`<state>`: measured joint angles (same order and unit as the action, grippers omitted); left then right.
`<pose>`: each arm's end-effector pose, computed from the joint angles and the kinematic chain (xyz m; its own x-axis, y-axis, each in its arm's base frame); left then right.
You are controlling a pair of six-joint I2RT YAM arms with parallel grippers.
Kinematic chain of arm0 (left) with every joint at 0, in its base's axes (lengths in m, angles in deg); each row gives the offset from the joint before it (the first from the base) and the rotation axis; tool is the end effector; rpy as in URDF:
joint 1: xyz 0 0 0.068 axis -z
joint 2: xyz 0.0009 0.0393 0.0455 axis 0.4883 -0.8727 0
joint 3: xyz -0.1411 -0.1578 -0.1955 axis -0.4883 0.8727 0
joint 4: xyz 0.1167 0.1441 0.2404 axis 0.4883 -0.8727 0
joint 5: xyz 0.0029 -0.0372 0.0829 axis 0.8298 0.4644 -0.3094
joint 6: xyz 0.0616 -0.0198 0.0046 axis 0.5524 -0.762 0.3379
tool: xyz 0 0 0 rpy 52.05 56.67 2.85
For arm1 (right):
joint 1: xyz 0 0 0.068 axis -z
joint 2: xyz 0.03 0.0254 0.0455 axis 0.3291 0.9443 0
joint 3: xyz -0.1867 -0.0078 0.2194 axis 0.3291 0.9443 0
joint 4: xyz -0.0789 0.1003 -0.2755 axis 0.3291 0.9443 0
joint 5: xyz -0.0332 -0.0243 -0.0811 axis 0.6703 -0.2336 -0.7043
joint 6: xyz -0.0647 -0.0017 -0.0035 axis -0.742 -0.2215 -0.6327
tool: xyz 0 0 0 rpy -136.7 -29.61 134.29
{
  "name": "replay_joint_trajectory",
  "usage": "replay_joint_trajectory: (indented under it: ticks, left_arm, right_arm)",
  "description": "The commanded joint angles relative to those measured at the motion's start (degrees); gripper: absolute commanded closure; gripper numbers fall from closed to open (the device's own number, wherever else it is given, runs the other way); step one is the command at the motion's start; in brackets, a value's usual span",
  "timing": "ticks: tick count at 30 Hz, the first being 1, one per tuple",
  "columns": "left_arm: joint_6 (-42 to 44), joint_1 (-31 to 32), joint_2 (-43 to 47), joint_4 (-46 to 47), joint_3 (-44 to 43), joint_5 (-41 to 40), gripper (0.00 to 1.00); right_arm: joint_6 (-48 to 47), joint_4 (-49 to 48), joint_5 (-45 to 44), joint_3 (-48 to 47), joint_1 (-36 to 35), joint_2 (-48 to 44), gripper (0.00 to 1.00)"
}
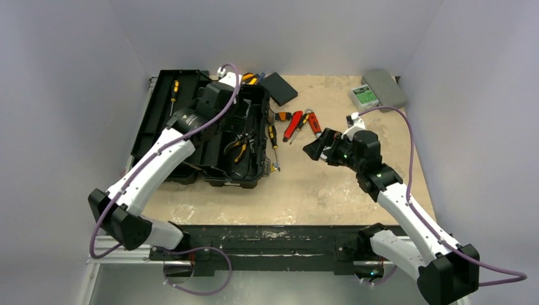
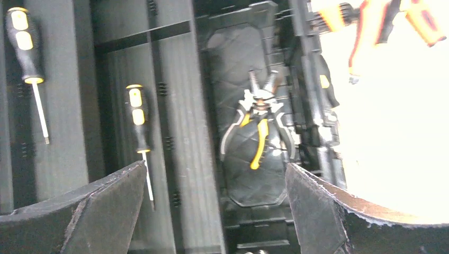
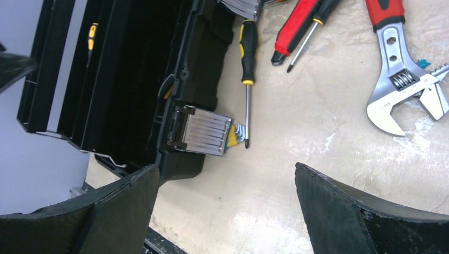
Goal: Pack the tool kit
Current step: Place the screwdriver in the toolbox, then pick up the screwdriver from the center of the board.
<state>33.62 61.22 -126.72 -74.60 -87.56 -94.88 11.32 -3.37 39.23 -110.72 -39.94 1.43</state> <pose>0.3148 -0.1708 0.3888 -0.5913 0.1891 -0.7839 0.1043 0.9819 0.1581 0.2410 0.1026 0.2803 -0.6006 0.4032 -0.6905 -0.2101 0.7536 0.6228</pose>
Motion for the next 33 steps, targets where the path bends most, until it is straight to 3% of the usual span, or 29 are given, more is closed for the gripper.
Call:
replay_joint_trajectory:
  ticks: [1,8,13,26,33]
  left_arm:
    - [-3.30,0.90,5.37,2.66,1.55,9.40,0.00]
    - [-8.30,0.97,13.82,10.58,9.47,28.25,0.00]
    - [-12.07,0.97,19.60,17.37,17.80,36.10,0.00]
    - [-13.03,1.02,26.99,28.21,32.82,36.78,0.00]
    - [-13.33,1.17,30.07,42.05,44.36,36.60,0.01]
  right_arm:
    - [0.35,0.01,-2.01,-2.40,-0.14,-0.04,0.01]
    - [-0.06,1.14,-4.01,-2.53,-0.17,0.64,0.01]
    - [-1.99,4.47,-5.24,-4.03,-0.13,2.47,0.01]
    - [-5.84,7.03,-8.09,-5.72,-1.60,7.65,0.02]
    - [-7.63,8.20,-13.62,-8.94,-9.16,15.24,0.03]
